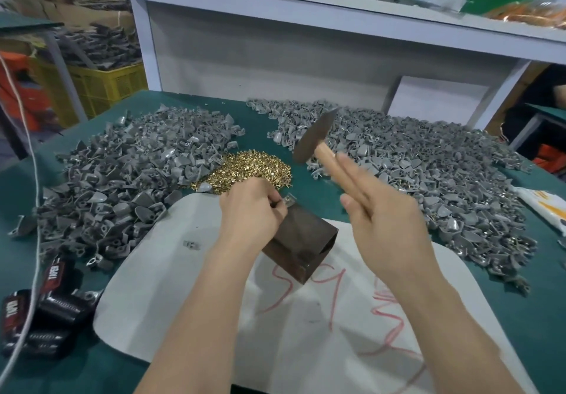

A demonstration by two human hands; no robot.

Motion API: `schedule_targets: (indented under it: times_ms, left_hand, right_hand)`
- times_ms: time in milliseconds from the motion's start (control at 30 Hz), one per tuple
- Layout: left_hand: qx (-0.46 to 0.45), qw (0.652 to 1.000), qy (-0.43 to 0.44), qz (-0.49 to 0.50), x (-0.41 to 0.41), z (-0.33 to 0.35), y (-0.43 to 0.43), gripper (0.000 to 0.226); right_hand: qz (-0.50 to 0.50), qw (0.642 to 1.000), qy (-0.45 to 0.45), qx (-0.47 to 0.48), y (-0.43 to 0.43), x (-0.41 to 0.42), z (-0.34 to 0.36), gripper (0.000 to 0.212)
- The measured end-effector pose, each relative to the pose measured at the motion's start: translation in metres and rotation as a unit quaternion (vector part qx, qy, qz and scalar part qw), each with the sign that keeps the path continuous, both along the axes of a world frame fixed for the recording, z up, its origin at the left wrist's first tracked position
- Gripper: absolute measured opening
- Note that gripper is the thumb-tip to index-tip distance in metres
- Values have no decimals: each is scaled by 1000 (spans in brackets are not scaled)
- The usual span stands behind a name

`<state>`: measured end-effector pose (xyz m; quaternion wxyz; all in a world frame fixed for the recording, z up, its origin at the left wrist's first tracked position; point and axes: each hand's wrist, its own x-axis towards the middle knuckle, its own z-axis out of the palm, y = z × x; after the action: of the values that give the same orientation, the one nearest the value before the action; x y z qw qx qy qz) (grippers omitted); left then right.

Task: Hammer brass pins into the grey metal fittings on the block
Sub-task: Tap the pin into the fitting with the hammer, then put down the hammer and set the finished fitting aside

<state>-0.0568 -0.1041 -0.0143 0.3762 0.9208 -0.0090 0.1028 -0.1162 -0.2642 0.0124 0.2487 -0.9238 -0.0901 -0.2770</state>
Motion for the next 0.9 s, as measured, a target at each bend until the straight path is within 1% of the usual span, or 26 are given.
schedule_targets:
  times_ms: [33, 67, 133, 167, 233, 300, 367, 400, 467, 533, 600, 667, 700, 767, 800, 833, 867, 900]
  left_hand:
    - [3, 1000, 4, 3, 1, 0, 0, 9]
    - [7, 1000, 9, 5, 1, 0, 0, 9]
    - [11, 1000, 10, 5, 1, 0, 1, 4]
    - [12, 1000, 10, 4, 0, 0, 1, 2]
    - [20, 1000, 11, 3, -1, 0, 1, 3]
    - [29, 1000, 9, 4, -1, 2, 1, 4]
    - [27, 1000, 13, 4, -2, 3, 1, 6]
    - [26, 1000, 12, 4, -2, 3, 1, 10]
    - [30, 999, 12, 5, -1, 3, 1, 14]
    - [33, 999, 16, 0, 0, 3, 1, 10]
    - [32, 999, 12, -1, 1, 2, 1, 7]
    - [36, 999, 6, -5, 2, 0, 1, 9]
    - [34, 999, 2, -9, 2, -1, 1, 9]
    - [21, 1000, -8, -18, 2, -1, 0, 8]
    - [10, 1000, -12, -24, 2, -1, -1, 10]
    - [-3, 999, -15, -31, 2, -1, -2, 12]
    - [-18, 999, -17, -39, 2, -1, -2, 14]
    - [-39, 998, -21, -47, 2, -1, -2, 15]
  right_hand:
    - [15, 1000, -21, 12, -2, 0, 0, 70]
    - [28, 1000, -5, -4, -1, -2, -1, 72]
    - [34, 993, 90, -65, 2, -4, -4, 69]
    - [29, 987, 133, -81, -1, -3, -4, 65]
    - [17, 986, 156, -64, -6, 6, -2, 57]
    - [7, 988, 151, -12, -13, 19, -4, 52]
    - [-23, 984, 168, 54, -15, 36, -10, 48]
    - [-42, 980, 185, 62, -14, 44, -15, 43]
    - [-61, 970, 231, 34, -12, 57, -27, 33]
    - [-59, 956, 285, 35, -10, 63, -37, 31]
    - [-64, 947, 313, 26, -11, 63, -42, 33]
    - [-71, 950, 305, -1, -14, 62, -40, 30]
    - [-78, 955, 285, -16, -14, 61, -37, 28]
    - [-62, 976, 208, 3, -10, 61, -27, 28]
    - [-30, 983, 177, 24, -5, 61, -21, 29]
    - [14, 985, 168, 40, 1, 63, -16, 29]
    - [62, 979, 187, 55, 9, 65, -12, 26]
    - [102, 968, 219, 70, 15, 68, -10, 17]
